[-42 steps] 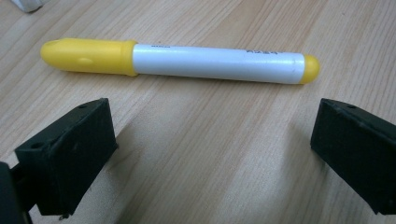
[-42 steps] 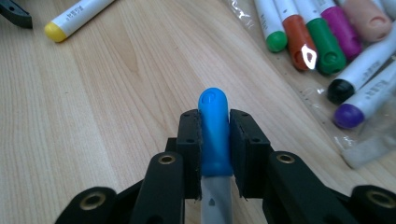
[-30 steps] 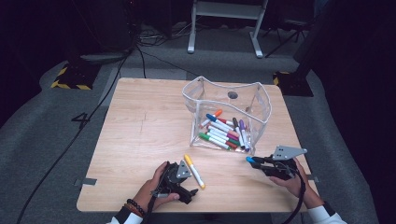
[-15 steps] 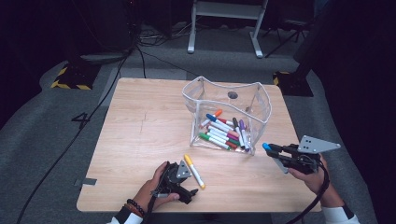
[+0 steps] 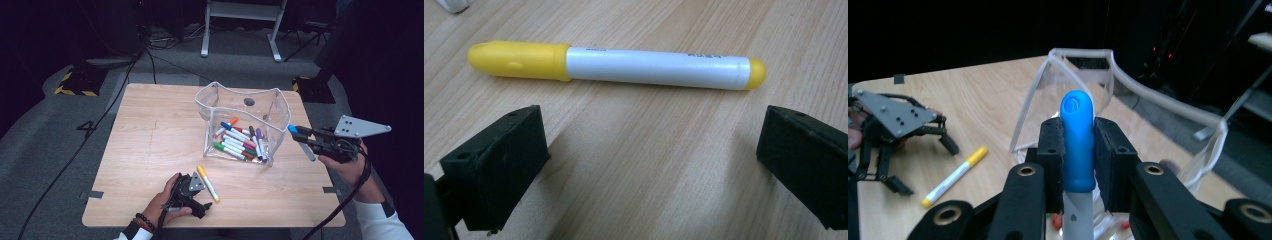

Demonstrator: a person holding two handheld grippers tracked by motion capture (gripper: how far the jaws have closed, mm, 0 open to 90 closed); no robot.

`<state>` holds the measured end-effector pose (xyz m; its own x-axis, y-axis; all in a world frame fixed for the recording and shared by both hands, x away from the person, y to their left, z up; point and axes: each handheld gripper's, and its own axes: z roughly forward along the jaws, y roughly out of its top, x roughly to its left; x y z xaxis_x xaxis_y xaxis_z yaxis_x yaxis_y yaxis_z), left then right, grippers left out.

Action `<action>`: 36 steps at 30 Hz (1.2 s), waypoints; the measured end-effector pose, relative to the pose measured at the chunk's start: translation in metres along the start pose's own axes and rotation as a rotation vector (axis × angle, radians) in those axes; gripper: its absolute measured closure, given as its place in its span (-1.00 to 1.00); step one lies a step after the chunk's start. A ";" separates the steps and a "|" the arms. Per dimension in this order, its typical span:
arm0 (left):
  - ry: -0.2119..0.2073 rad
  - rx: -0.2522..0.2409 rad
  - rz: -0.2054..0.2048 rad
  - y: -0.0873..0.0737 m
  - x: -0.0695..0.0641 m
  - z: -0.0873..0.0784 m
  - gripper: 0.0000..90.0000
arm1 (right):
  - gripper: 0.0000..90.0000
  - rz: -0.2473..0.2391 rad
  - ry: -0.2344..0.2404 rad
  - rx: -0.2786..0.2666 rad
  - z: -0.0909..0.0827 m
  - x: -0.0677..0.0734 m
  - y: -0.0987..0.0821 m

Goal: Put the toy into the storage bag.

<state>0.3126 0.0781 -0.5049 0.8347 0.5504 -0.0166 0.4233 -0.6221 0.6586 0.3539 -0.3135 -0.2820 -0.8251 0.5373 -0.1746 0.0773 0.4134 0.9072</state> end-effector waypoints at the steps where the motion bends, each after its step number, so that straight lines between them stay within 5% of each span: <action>1: 0.000 0.000 0.000 0.000 0.000 0.000 -1.00 | 0.68 0.000 0.000 0.000 0.000 0.000 0.000; 8: 0.000 0.000 0.000 0.000 0.000 0.000 -1.00 | 0.68 -0.033 0.015 -0.020 0.021 -0.013 0.046; 16: 0.000 0.000 0.000 0.000 0.000 0.000 -0.99 | 0.68 -0.029 0.009 0.015 0.056 -0.032 0.069; 25: 0.000 0.000 0.000 0.000 0.000 0.000 -1.00 | 0.68 -0.030 0.002 0.080 0.099 -0.046 0.070; 36: 0.000 0.000 0.000 0.000 0.000 0.000 -1.00 | 0.68 0.007 -0.019 0.239 0.147 -0.065 0.056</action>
<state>0.3126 0.0782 -0.5049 0.8348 0.5502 -0.0168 0.4234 -0.6223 0.6583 0.4947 -0.2173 -0.2766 -0.8139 0.5532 -0.1777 0.2152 0.5710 0.7922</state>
